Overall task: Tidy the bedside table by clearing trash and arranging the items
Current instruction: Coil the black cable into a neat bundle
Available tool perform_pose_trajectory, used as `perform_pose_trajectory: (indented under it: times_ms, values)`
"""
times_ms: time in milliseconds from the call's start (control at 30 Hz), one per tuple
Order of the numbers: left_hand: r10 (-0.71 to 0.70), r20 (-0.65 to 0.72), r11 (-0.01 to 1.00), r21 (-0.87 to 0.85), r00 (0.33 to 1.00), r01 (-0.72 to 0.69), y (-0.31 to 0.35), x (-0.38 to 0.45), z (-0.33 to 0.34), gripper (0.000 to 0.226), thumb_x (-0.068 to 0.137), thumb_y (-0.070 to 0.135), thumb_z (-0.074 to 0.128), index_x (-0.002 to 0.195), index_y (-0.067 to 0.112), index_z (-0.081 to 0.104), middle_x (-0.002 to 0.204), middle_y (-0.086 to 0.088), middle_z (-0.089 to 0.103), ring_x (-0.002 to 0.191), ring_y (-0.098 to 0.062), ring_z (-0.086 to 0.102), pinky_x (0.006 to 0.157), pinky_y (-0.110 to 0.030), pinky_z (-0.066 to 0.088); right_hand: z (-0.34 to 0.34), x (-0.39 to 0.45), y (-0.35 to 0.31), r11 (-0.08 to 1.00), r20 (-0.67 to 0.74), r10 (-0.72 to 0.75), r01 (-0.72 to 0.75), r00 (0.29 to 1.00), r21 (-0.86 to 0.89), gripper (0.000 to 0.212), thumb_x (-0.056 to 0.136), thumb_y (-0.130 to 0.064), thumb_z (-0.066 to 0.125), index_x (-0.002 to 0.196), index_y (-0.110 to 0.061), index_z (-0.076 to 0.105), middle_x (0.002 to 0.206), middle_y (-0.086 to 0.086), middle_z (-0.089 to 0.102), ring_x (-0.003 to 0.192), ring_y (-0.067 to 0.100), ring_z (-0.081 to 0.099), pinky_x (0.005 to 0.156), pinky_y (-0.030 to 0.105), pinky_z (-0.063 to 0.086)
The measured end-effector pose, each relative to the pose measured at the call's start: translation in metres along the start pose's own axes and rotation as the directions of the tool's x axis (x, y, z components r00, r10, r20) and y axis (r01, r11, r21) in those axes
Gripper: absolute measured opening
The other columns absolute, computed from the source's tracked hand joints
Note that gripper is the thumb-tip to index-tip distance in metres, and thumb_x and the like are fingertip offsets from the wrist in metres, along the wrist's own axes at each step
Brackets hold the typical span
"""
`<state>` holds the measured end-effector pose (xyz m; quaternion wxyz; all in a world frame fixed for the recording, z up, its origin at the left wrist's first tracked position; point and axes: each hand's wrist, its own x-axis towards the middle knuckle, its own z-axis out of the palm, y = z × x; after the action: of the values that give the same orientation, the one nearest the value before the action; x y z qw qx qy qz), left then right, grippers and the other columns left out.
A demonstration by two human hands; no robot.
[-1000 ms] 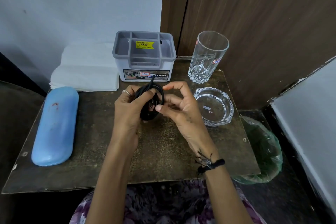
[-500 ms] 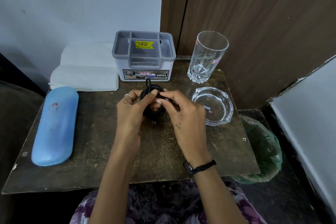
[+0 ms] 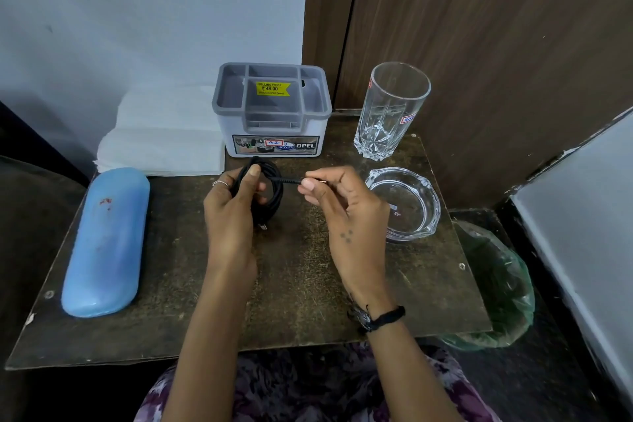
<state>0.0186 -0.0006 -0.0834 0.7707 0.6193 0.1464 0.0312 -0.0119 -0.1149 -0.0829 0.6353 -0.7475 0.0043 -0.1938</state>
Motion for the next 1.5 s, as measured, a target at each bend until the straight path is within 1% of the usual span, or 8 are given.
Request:
perform_pose_trajectory:
  times_ms: [233, 533, 733, 867, 967, 1167, 1400, 1500]
  values:
    - [-0.047, 0.002, 0.999, -0.023, 0.999, 0.047, -0.002, 0.001, -0.002, 0.012, 0.094, 0.015, 0.049, 0.101, 0.014, 0.058, 0.071, 0.004, 0.054, 0.066, -0.005, 0.052, 0.074, -0.023, 0.046, 0.001, 0.003, 0.002, 0.943, 0.196, 0.298, -0.32, 0.934, 0.091, 0.004, 0.083, -0.013, 0.066, 0.082, -0.017, 0.067, 0.093, -0.004, 0.071, 0.092, 0.01, 0.067, 0.09, 0.038, 0.054]
    - [-0.153, 0.176, 0.969, -0.164, 0.972, 0.182, -0.002, 0.001, 0.001, 0.016, 0.094, 0.01, 0.046, 0.094, 0.015, 0.061, 0.062, 0.009, 0.062, 0.059, 0.002, 0.059, 0.063, -0.015, 0.053, -0.001, 0.01, -0.001, 0.731, 0.293, 0.49, -0.571, 0.821, 0.375, 0.02, 0.082, 0.005, 0.06, 0.09, -0.012, 0.054, 0.089, 0.005, 0.066, 0.08, 0.008, 0.065, 0.079, 0.025, 0.055]
    - [-0.072, 0.101, 0.988, 0.146, 0.992, 0.057, 0.002, -0.001, -0.008, 0.018, 0.092, 0.007, 0.05, 0.104, 0.018, 0.058, 0.089, 0.003, 0.064, 0.086, -0.008, 0.062, 0.077, -0.025, 0.051, 0.014, 0.007, 0.004, 0.802, 0.174, 0.524, -0.552, 0.834, 0.228, 0.019, 0.081, -0.002, 0.063, 0.085, -0.018, 0.055, 0.089, 0.007, 0.065, 0.087, 0.017, 0.063, 0.084, 0.04, 0.055]
    - [0.185, 0.037, 0.792, 0.586, 0.982, -0.171, 0.006, -0.001, -0.018, 0.02, 0.085, 0.008, 0.061, 0.098, 0.021, 0.053, 0.102, -0.001, 0.062, 0.094, -0.015, 0.059, 0.081, -0.028, 0.046, 0.025, 0.001, 0.009, 0.893, 0.112, 0.446, -0.45, 0.888, 0.012, 0.007, 0.079, -0.021, 0.069, 0.085, -0.024, 0.068, 0.077, -0.012, 0.068, 0.073, -0.004, 0.065, 0.069, 0.019, 0.055]
    - [0.254, -0.001, 0.665, 0.727, 0.967, -0.174, 0.008, -0.003, -0.028, 0.017, 0.085, 0.009, 0.059, 0.098, 0.02, 0.055, 0.104, -0.002, 0.063, 0.096, -0.018, 0.059, 0.077, -0.029, 0.042, 0.035, -0.001, 0.009, 0.896, 0.135, 0.442, -0.444, 0.887, -0.019, 0.011, 0.079, -0.03, 0.068, 0.087, -0.024, 0.072, 0.083, -0.011, 0.072, 0.08, -0.001, 0.067, 0.078, 0.025, 0.057]
    - [0.3, 0.027, 0.51, 0.84, 0.954, -0.184, 0.018, -0.002, -0.049, 0.026, 0.086, 0.007, 0.055, 0.112, 0.007, 0.06, 0.111, -0.012, 0.062, 0.102, -0.026, 0.057, 0.081, -0.033, 0.041, 0.055, -0.005, 0.001, 0.926, 0.184, 0.371, -0.376, 0.91, -0.007, 0.021, 0.086, -0.017, 0.058, 0.1, -0.015, 0.073, 0.098, -0.002, 0.069, 0.092, 0.009, 0.067, 0.09, 0.037, 0.054]
    - [0.234, 0.032, 0.445, 0.885, 0.972, -0.136, 0.022, -0.005, -0.058, 0.033, 0.092, 0.007, 0.046, 0.124, 0.008, 0.054, 0.126, -0.012, 0.054, 0.108, -0.029, 0.053, 0.082, -0.033, 0.038, 0.072, -0.007, 0.001, 0.951, 0.256, 0.309, -0.301, 0.916, -0.072, 0.021, 0.086, -0.018, 0.064, 0.105, -0.02, 0.072, 0.098, -0.004, 0.068, 0.09, -0.002, 0.062, 0.081, 0.011, 0.046]
    - [0.239, 0.007, 0.436, 0.893, 0.971, -0.114, 0.024, -0.005, -0.067, 0.037, 0.092, 0.007, 0.046, 0.128, 0.008, 0.052, 0.13, -0.012, 0.053, 0.111, -0.03, 0.052, 0.085, -0.035, 0.038, 0.081, -0.008, -0.001, 0.939, 0.249, 0.339, -0.34, 0.907, -0.041, 0.017, 0.084, -0.022, 0.067, 0.099, -0.02, 0.074, 0.095, -0.004, 0.072, 0.089, 0.001, 0.065, 0.083, 0.02, 0.051]
